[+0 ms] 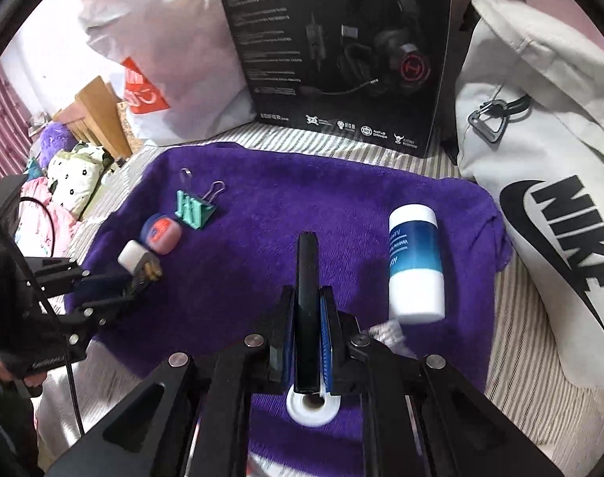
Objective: Organize rigid objects
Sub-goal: 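Place the tube beside the adapter with the left gripper while the right gripper places the marker on the towel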
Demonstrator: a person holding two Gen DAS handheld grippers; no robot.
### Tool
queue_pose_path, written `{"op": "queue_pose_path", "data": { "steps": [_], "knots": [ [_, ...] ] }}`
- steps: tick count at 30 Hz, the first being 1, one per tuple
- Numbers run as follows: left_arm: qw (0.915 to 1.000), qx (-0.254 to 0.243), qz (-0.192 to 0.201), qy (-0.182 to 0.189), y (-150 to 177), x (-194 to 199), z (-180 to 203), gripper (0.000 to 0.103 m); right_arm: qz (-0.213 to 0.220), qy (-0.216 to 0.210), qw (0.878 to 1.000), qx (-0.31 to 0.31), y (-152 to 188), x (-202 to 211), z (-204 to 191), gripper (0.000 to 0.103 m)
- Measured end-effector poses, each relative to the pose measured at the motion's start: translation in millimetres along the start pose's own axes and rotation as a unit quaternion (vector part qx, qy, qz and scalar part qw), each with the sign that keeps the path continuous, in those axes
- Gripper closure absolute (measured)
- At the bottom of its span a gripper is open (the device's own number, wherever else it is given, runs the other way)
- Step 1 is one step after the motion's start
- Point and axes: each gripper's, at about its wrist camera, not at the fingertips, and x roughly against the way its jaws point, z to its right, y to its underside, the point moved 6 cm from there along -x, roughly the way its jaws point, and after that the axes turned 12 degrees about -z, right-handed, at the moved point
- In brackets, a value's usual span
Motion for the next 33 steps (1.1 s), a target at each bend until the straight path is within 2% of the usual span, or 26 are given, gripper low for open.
{"op": "queue_pose_path", "data": {
  "steps": [4, 10, 16, 22, 33],
  "knots": [
    [1.0000, -0.006, -0.002, 0.006, -2.0, -3.2, -0.4, 0.081, -0.009, 0.009, 1.000, -0.005, -9.6, -15.0, 3.1, 0.091],
    [0.9995, -0.028, -0.008, -0.007, -0.8, -2.4, 3.3, 0.081, -0.025, 0.038, 0.999, -0.006, -18.9, -31.8, 12.0, 0.091],
    [0.9991, -0.041, -0.014, 0.002, 0.2, -2.5, 5.6, 0.081, -0.036, 0.054, 0.998, -0.009, -24.0, -42.2, 21.5, 0.091],
    [0.9987, -0.047, -0.020, 0.001, -4.8, -10.7, 8.5, 0.081, -0.036, 0.051, 0.998, -0.011, -29.3, -46.2, 23.5, 0.091],
    [0.9990, -0.039, -0.018, -0.008, 4.8, -5.5, 0.2, 0.081, -0.035, 0.052, 0.998, -0.010, -34.1, -45.5, 26.4, 0.091]
  ]
}}
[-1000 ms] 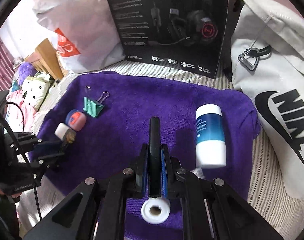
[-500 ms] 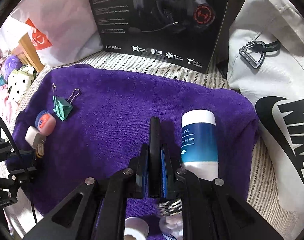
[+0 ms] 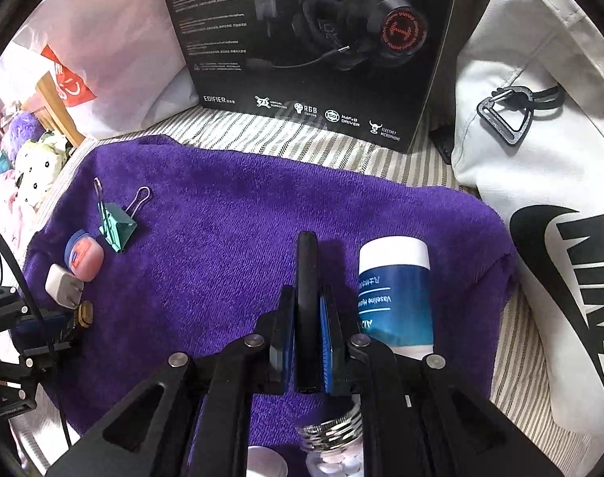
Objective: Organize rigid objects
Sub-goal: 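Place the tube beside the adapter with the left gripper while the right gripper places the marker on the towel, then grasp the pink-and-white tube with the right gripper while the left gripper grasps the white USB plug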
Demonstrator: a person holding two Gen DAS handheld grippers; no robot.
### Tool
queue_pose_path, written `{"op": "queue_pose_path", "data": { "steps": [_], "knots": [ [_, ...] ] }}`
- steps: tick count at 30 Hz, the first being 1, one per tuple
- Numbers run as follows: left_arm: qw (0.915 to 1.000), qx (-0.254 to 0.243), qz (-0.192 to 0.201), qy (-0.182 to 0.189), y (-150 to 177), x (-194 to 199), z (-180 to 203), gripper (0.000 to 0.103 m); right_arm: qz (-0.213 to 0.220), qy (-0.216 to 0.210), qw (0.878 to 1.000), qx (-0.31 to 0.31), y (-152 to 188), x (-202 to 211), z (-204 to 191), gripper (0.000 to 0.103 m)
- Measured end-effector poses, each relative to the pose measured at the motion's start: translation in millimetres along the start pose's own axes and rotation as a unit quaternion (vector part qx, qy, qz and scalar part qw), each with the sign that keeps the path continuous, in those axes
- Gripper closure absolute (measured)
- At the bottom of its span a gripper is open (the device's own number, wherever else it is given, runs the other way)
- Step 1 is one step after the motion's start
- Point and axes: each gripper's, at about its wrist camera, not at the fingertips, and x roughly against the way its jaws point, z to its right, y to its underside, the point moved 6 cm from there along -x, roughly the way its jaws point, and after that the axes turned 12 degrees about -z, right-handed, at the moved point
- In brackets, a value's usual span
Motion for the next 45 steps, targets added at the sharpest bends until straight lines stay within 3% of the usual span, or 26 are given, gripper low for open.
{"op": "queue_pose_path", "data": {
  "steps": [10, 12, 13, 15, 17, 26, 29, 33, 39, 43, 45],
  "knots": [
    [0.9999, 0.011, 0.008, -0.002, 3.9, 2.1, 2.2, 0.076, -0.007, -0.002, 1.000, 0.011, -0.1, 2.4, -1.7, 0.089],
    [0.9998, 0.020, 0.005, 0.002, 4.6, 2.6, 1.7, 0.070, -0.010, -0.004, 1.000, 0.014, 2.1, 3.6, -3.2, 0.083],
    [0.9996, 0.025, 0.002, 0.011, 4.4, 2.0, 1.8, 0.061, -0.014, -0.006, 1.000, 0.015, 3.9, 4.7, -4.0, 0.080],
    [0.9991, 0.038, 0.003, 0.018, 5.6, 3.4, 0.3, 0.057, -0.017, -0.004, 1.000, 0.016, 8.5, 7.8, -5.0, 0.066],
    [0.9987, 0.050, 0.002, 0.012, 7.9, 6.1, -1.4, 0.053, -0.012, 0.005, 1.000, 0.018, 13.2, 13.7, -5.1, 0.063],
    [0.9973, 0.069, 0.027, 0.000, 28.5, 42.7, 9.4, 0.042, 0.035, -0.009, 0.999, 0.028, 44.5, 71.3, -12.5, 0.062],
    [0.9955, 0.085, 0.040, 0.014, 39.6, 56.1, 13.0, 0.042, 0.064, -0.009, 0.997, 0.051, 65.8, 96.1, -24.0, 0.062],
    [0.9926, 0.102, 0.056, 0.035, 51.8, 68.8, 19.6, 0.042, 0.054, -0.030, 0.993, 0.100, 105.4, 110.1, -48.3, 0.062],
    [0.9912, 0.113, 0.056, 0.039, 73.4, 70.5, 29.0, 0.042, 0.016, -0.033, 0.985, 0.171, 160.6, 90.5, -85.5, 0.062],
    [0.9908, 0.118, 0.049, 0.044, 87.4, 68.4, 32.9, 0.042, -0.013, -0.015, 0.982, 0.187, 171.2, 59.9, -88.3, 0.065],
    [0.9910, 0.118, 0.046, 0.045, 92.5, 68.3, 34.7, 0.042, -0.016, -0.027, 0.982, 0.185, 170.2, 52.2, -89.0, 0.065]
  ]
}}
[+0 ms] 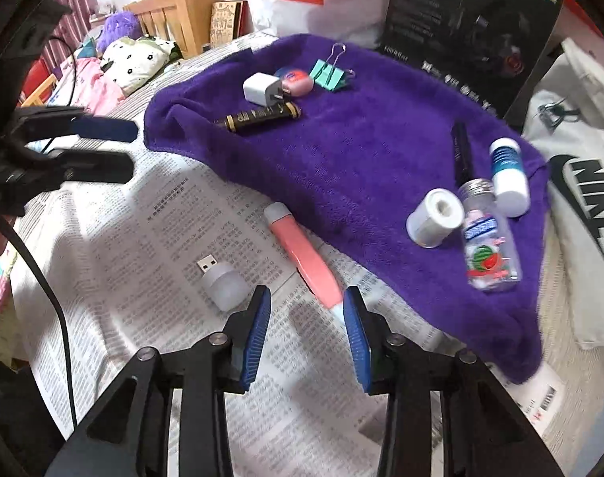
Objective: Organize rigid objects
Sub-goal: 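Grasp the pink-and-white tube with the right gripper while the left gripper grasps the white USB plug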
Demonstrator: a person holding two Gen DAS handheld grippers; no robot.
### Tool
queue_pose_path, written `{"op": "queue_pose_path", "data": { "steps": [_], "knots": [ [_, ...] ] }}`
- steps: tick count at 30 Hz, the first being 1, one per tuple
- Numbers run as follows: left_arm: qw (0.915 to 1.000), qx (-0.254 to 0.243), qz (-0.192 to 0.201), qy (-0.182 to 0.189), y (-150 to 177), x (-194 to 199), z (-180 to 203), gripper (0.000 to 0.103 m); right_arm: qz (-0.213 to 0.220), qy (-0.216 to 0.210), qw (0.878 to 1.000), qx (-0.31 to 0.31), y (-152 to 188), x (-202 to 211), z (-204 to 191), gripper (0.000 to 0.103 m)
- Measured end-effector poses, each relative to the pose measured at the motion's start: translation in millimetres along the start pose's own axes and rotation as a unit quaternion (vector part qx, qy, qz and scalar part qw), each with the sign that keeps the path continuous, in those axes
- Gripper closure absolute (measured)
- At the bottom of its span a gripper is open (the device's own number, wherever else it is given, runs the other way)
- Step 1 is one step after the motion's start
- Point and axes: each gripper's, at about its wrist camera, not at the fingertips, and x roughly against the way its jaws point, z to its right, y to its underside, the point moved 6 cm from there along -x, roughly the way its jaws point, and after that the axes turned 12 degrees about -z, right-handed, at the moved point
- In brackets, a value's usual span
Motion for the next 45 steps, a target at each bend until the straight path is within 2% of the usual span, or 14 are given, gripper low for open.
{"op": "queue_pose_path", "data": {
  "steps": [2, 5, 7, 11, 13, 18, 21, 25, 31, 33, 38, 42, 45],
  "knots": [
    [1.0000, -0.001, -0.002, -0.003, 5.0, 0.8, -0.1, 0.042, 0.003, -0.005, 1.000, 0.002, -4.6, -4.7, 2.1, 0.065],
    [1.0000, 0.000, -0.005, -0.003, 10.7, 1.7, -1.3, 0.042, -0.001, 0.011, 1.000, 0.009, -13.4, -11.4, 3.9, 0.066],
    [1.0000, 0.002, -0.007, -0.004, 12.8, 1.6, -3.3, 0.042, -0.005, 0.011, 1.000, 0.019, -18.9, -17.3, 1.3, 0.070],
    [0.9999, 0.004, -0.011, -0.004, 15.2, 0.9, -5.9, 0.042, -0.008, 0.005, 1.000, 0.026, -25.3, -23.1, -3.3, 0.083],
    [0.9999, 0.005, -0.012, -0.002, 15.6, -0.1, -6.2, 0.042, -0.017, -0.004, 1.000, 0.016, -22.9, -22.3, -2.1, 0.085],
    [0.9999, -0.002, -0.012, 0.000, 14.8, -3.2, -1.7, 0.042, -0.036, 0.001, 0.999, -0.036, 11.1, -11.5, 17.8, 0.086],
    [0.9999, -0.011, -0.013, -0.002, 13.2, -7.5, 6.1, 0.042, -0.042, 0.007, 0.995, -0.092, 43.4, -4.2, 38.2, 0.086],
    [0.9997, -0.019, -0.017, 0.000, 11.5, -14.2, 19.7, 0.042, -0.029, 0.007, 0.991, -0.128, 67.6, -0.8, 47.0, 0.085],
    [0.9997, -0.015, -0.016, -0.011, 6.6, -26.1, 47.4, 0.042, -0.011, 0.042, 0.992, -0.122, 66.0, -0.9, 38.9, 0.084],
    [0.9995, -0.022, -0.019, -0.015, 6.3, -32.1, 58.9, 0.042, -0.006, 0.042, 0.991, -0.124, 65.5, -0.6, 39.6, 0.084],
    [0.9970, -0.042, -0.035, -0.055, 5.2, -52.9, 83.6, 0.042, 0.015, 0.030, 0.991, -0.130, 74.6, 2.3, 43.0, 0.084],
    [0.9961, -0.040, -0.045, -0.065, 3.7, -65.3, 89.7, 0.042, 0.019, 0.026, 0.991, -0.133, 85.7, 5.1, 43.9, 0.084],
    [0.9942, -0.040, -0.048, -0.088, 2.1, -73.6, 89.8, 0.042, 0.024, 0.022, 0.990, -0.134, 94.0, 7.2, 45.3, 0.084]
  ]
}}
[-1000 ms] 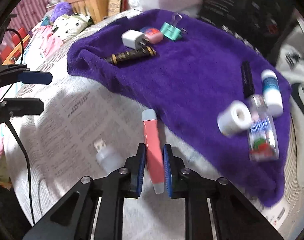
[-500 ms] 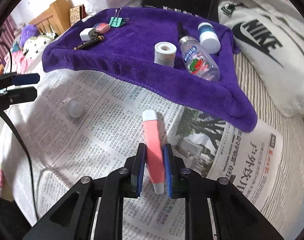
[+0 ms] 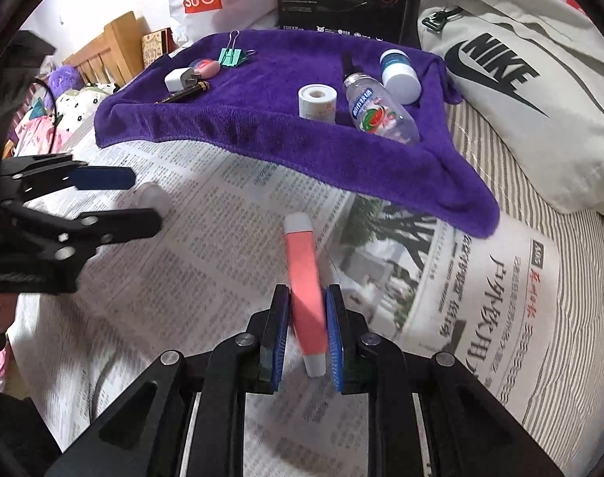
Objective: Organize rigid objects
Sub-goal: 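Grasp the pink-and-white tube with the right gripper while the left gripper grasps the white USB plug, then carry the USB plug with the left gripper while the right gripper places the pink tube beside the marker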
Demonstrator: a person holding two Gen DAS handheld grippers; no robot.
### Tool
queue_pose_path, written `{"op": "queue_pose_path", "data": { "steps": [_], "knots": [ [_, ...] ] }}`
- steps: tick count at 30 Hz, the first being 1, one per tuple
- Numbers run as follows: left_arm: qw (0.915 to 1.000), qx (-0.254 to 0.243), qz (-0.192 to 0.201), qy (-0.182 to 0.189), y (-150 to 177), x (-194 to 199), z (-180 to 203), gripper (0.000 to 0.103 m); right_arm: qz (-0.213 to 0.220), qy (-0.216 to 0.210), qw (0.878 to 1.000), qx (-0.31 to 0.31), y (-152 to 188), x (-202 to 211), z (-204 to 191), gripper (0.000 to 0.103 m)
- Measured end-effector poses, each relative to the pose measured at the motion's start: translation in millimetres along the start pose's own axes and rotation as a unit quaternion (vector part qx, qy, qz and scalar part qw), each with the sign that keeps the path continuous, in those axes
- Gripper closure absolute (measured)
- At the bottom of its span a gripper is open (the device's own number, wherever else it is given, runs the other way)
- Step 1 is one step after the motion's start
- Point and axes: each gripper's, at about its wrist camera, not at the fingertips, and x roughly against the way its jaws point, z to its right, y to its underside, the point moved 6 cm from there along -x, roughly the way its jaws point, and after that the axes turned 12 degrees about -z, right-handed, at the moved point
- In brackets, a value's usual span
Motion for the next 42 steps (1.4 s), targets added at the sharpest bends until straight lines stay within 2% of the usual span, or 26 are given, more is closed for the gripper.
{"op": "queue_pose_path", "data": {
  "steps": [2, 4, 7, 14, 21, 24, 31, 42],
  "knots": [
    [1.0000, -0.003, 0.002, -0.001, 0.1, -2.8, 1.5, 0.043, 0.003, -0.004, 1.000, -0.004, 4.6, 1.5, 2.1, 0.084],
    [0.9998, -0.009, 0.008, -0.013, 0.5, -3.0, 3.2, 0.056, 0.005, -0.002, 1.000, -0.005, 6.3, 1.7, 2.0, 0.084],
    [0.9997, -0.022, 0.009, -0.008, 1.0, -1.6, 4.8, 0.068, 0.008, 0.008, 1.000, -0.004, 6.8, 1.7, 0.5, 0.084],
    [0.9997, -0.019, 0.011, 0.013, 4.0, -0.9, -1.4, 0.068, 0.019, 0.011, 1.000, -0.012, 8.1, 1.8, 0.7, 0.083],
    [0.9992, -0.034, 0.009, -0.020, 0.6, -4.1, 6.1, 0.068, 0.021, 0.011, 1.000, -0.017, 9.3, 1.9, 0.8, 0.083],
    [0.9990, -0.037, 0.014, -0.021, 0.1, -4.0, 7.1, 0.068, 0.022, 0.010, 1.000, -0.018, 8.9, 1.8, 1.4, 0.083],
    [0.9990, -0.028, 0.018, 0.031, 3.6, 10.0, -5.9, 0.068, 0.013, 0.007, 1.000, -0.024, 7.5, 1.8, 2.5, 0.084],
    [0.9976, -0.015, 0.038, 0.056, -1.6, 34.5, -33.4, 0.068, 0.011, -0.032, 0.999, -0.021, -2.5, 13.9, -1.1, 0.086]
  ]
}}
